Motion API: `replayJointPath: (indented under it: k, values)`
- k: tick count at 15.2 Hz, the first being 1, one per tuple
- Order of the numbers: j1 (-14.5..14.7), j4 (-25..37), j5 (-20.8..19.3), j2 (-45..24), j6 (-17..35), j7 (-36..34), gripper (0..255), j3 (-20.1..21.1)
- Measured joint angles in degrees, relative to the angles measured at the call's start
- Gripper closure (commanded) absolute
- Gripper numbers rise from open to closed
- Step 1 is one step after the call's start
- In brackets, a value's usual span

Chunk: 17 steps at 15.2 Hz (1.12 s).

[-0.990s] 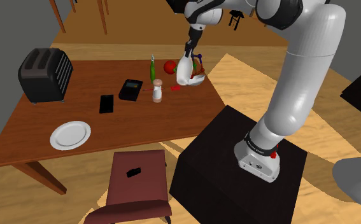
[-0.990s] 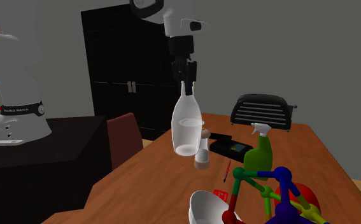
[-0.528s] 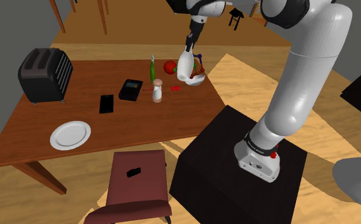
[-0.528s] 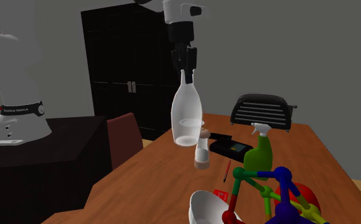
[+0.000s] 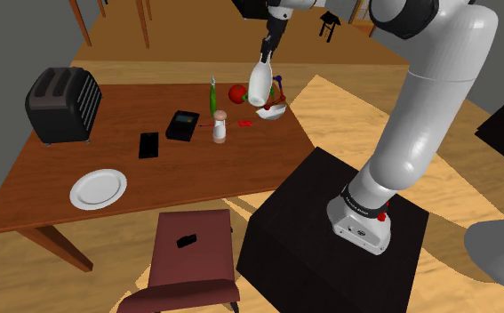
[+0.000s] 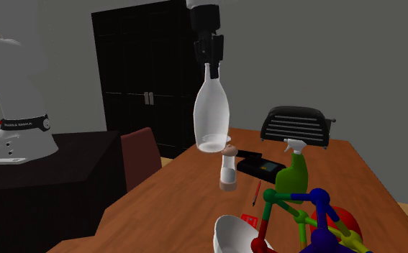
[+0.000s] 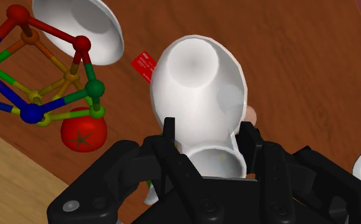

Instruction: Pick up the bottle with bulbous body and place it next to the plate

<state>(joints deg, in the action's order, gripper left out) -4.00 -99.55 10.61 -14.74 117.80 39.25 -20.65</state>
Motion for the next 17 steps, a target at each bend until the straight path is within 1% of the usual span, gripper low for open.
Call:
replayJointPath:
  k: [15, 17]
  values:
    - [-0.2, 9.0, -1.3, 1.8, -10.7, -1.4, 255, -0.4]
    - [0.8, 8.5, -1.5, 1.9, -10.1, -2.8, 255, 0.0]
